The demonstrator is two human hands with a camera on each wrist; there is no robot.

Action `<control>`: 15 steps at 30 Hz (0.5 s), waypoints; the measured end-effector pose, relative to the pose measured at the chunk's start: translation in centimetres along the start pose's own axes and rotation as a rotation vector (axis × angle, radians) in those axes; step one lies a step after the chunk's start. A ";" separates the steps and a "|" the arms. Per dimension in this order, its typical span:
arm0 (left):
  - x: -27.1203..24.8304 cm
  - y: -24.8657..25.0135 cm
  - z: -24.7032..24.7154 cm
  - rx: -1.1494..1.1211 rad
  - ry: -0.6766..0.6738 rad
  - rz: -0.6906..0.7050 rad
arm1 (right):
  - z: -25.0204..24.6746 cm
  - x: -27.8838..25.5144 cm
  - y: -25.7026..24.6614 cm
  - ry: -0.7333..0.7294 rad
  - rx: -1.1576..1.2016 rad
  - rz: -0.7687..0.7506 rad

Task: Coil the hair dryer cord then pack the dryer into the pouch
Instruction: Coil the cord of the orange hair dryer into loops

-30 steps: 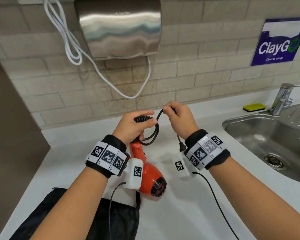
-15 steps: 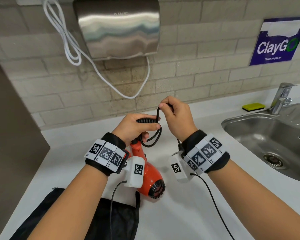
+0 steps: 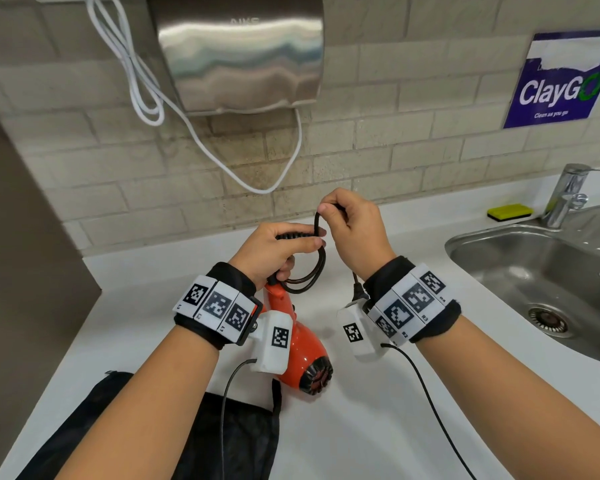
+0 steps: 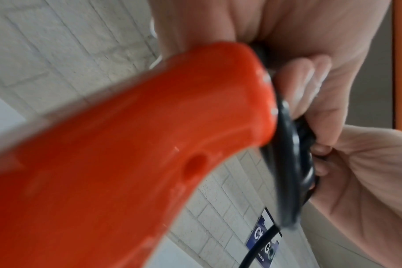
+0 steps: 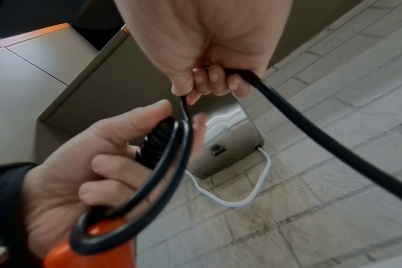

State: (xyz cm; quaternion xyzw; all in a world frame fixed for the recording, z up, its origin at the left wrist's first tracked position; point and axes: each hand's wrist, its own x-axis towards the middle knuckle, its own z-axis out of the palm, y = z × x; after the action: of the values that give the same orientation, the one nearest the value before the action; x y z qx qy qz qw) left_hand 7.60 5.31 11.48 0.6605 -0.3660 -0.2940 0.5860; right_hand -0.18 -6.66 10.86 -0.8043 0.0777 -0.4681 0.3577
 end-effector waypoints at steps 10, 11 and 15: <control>0.5 -0.6 0.0 -0.045 0.184 0.023 | 0.0 -3.1 6.0 -0.365 0.000 0.312; 0.6 -0.6 0.0 -0.046 0.194 0.028 | 0.0 -3.6 6.6 -0.430 -0.033 0.342; 0.5 -0.6 -0.1 -0.078 0.236 0.036 | 0.4 -5.6 8.5 -0.694 -0.128 0.423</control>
State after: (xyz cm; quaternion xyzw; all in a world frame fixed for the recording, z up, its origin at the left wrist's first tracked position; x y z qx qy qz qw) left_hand 8.09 5.00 10.89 0.6605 -0.2947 -0.2174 0.6554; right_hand -1.20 -10.08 1.32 -0.9013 0.1452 -0.0794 0.4005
